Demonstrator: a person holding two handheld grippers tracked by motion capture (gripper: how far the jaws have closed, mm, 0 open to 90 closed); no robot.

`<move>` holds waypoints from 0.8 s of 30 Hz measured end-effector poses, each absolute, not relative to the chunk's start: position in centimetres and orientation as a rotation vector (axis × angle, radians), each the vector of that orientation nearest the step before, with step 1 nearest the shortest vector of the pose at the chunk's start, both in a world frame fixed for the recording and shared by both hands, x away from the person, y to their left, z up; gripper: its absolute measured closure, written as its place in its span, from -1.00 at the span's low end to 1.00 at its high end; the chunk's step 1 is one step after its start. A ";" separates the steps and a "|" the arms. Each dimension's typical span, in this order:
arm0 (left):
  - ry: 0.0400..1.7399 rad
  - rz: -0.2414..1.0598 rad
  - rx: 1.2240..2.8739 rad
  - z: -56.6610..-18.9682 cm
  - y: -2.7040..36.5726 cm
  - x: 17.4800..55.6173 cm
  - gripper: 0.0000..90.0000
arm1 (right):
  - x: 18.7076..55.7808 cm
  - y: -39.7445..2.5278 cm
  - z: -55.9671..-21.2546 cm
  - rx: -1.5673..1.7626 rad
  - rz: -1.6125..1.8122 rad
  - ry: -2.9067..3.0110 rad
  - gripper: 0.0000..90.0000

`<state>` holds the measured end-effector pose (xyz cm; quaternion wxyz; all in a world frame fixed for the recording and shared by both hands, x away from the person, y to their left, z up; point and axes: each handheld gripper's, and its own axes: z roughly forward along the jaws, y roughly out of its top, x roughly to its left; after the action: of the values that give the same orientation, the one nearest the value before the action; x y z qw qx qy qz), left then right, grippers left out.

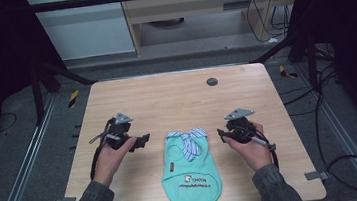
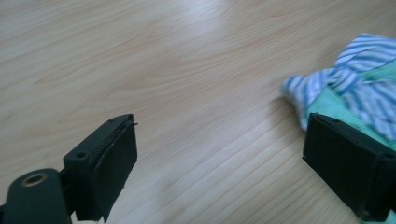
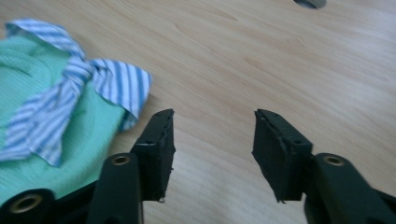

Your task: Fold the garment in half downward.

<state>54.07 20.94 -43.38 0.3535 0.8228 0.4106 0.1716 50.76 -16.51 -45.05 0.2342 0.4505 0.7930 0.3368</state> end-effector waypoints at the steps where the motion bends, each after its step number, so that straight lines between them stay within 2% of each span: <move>1: 1.053 0.447 2.135 -43.2 20.4 54.3 -0.78 | 50.9 -16.3 -44.8 1.226 0.934 2.187 0.16; 7: 1.024 0.421 2.191 -43.1 17.6 55.3 -0.64 | 52.5 -14.9 -44.0 1.189 0.926 2.251 0.44; 9: 1.038 0.412 2.162 -43.1 16.7 56.2 -0.45 | 53.5 -14.2 -43.7 1.181 0.920 2.276 0.65; 15: 1.043 0.367 2.133 -43.1 15.8 57.2 -0.05 | 55.3 -13.7 -43.5 1.218 0.933 2.334 0.88; 17: 1.041 0.362 2.132 -42.9 15.4 57.5 0.00 | 55.5 -13.6 -43.5 1.216 0.923 2.342 0.90; 20: 1.024 0.350 2.153 -43.2 14.5 57.5 0.17 | 56.2 -13.2 -43.9 1.229 0.938 2.365 0.93; 24: 0.980 0.358 2.238 -43.7 13.3 57.5 0.22 | 56.4 -12.7 -44.3 1.263 0.956 2.385 0.88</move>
<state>57.45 13.34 -43.74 0.3298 0.8556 0.3748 0.1368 56.40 -12.66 -44.29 0.1387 0.4370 0.8249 0.3306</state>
